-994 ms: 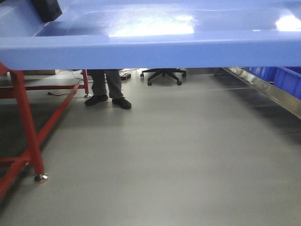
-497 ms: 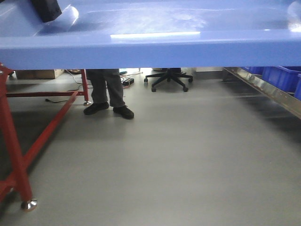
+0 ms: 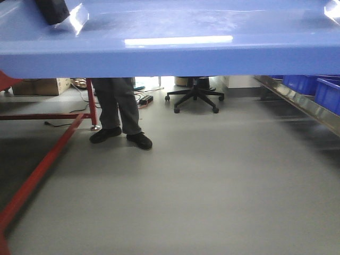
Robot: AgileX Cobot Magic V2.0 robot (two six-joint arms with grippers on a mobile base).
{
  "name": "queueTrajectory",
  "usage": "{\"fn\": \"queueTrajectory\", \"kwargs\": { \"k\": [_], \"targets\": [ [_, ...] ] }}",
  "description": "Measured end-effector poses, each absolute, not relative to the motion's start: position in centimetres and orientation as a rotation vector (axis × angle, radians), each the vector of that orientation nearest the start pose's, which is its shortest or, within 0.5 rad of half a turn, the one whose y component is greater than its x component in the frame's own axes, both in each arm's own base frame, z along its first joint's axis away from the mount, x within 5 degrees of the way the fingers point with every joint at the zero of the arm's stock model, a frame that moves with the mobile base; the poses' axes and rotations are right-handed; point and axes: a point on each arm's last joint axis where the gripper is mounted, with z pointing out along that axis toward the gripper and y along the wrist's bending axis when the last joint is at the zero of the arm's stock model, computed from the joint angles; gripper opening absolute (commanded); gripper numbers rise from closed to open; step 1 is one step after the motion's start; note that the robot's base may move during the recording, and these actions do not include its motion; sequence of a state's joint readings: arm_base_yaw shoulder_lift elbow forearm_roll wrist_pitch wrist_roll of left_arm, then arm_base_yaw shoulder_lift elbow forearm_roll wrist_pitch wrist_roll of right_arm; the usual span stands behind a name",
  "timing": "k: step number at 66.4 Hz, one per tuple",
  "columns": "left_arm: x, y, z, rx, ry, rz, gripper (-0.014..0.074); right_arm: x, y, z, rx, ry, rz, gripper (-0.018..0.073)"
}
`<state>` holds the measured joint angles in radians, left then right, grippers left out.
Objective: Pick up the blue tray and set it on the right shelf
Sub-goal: 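Hold the tray with both grippers while the base turns away from the table, then carry the tray with both grippers toward the metal shelf rack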
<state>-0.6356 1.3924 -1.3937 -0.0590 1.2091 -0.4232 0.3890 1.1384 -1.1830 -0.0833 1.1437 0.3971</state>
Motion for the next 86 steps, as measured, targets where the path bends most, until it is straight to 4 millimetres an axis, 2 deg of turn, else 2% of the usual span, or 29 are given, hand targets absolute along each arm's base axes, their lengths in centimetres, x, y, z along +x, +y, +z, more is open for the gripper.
{"fn": "queueTrajectory", "kwargs": {
  "k": [86],
  "targets": [
    [21.79,-16.77,36.99,0.280,2.749,-0.396,-0.0048,19.75,7.33,37.34,-0.006,2.587,0.179,0.0063]
  ]
}}
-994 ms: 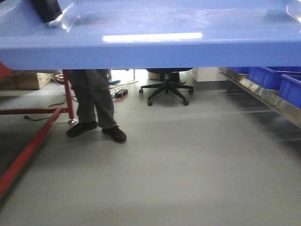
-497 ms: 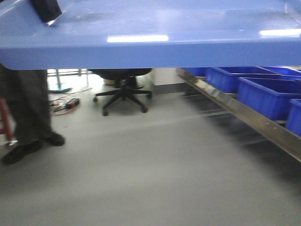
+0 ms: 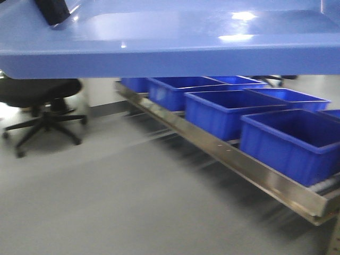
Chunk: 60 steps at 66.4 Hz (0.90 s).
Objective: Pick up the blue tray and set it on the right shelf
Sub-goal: 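Carry the tray with both grippers toward the metal shelf rack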
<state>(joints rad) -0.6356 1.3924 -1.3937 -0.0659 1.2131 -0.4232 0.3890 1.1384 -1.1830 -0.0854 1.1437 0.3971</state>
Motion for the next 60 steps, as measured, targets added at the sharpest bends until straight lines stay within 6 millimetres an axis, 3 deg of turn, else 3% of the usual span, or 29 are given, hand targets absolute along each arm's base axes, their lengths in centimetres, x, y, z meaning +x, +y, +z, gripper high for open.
{"fn": "queueTrajectory", "kwargs": {
  "k": [60],
  "targets": [
    [21.80,-16.78,37.00,0.280,2.747,-0.398,-0.0048,19.75,7.33,37.34,-0.006,2.587,0.179,0.0063]
  ]
}}
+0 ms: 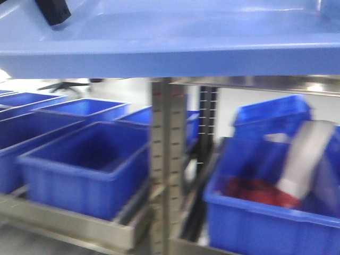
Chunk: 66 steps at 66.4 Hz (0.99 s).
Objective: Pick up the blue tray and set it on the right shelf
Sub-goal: 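Carry the tray with both grippers toward the metal shelf rack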
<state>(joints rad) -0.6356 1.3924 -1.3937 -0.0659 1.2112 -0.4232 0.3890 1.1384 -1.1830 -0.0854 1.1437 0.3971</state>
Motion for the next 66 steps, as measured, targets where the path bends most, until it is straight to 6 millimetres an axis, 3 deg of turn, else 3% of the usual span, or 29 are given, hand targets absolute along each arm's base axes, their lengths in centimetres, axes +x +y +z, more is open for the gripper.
{"fn": "queueTrajectory", "kwargs": {
  "k": [66],
  "targets": [
    [21.83,-16.85,36.95,0.279,2.749,-0.403,-0.0048,19.76,7.23,37.33,-0.006,2.588,0.167,0.0063]
  ]
}}
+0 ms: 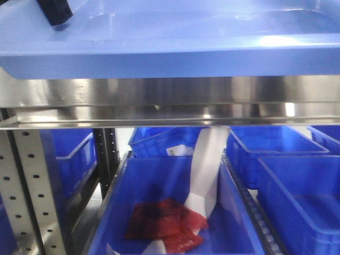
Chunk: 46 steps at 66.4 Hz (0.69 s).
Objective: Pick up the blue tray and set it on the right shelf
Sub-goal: 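Carry the tray with both grippers toward the metal shelf rack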
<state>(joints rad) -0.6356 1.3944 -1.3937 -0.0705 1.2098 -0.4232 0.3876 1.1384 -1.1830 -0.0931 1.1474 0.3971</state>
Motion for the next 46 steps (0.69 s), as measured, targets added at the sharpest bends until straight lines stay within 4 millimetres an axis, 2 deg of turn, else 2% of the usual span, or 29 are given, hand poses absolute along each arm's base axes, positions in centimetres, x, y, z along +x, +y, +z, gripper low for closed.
{"fn": "queueTrajectory", "kwargs": {
  "k": [46],
  "targets": [
    [21.82,-16.85,36.95,0.279,2.749,-0.404,-0.0048,19.77,7.24,37.34,-0.006,2.587,0.168,0.0063]
  ]
}}
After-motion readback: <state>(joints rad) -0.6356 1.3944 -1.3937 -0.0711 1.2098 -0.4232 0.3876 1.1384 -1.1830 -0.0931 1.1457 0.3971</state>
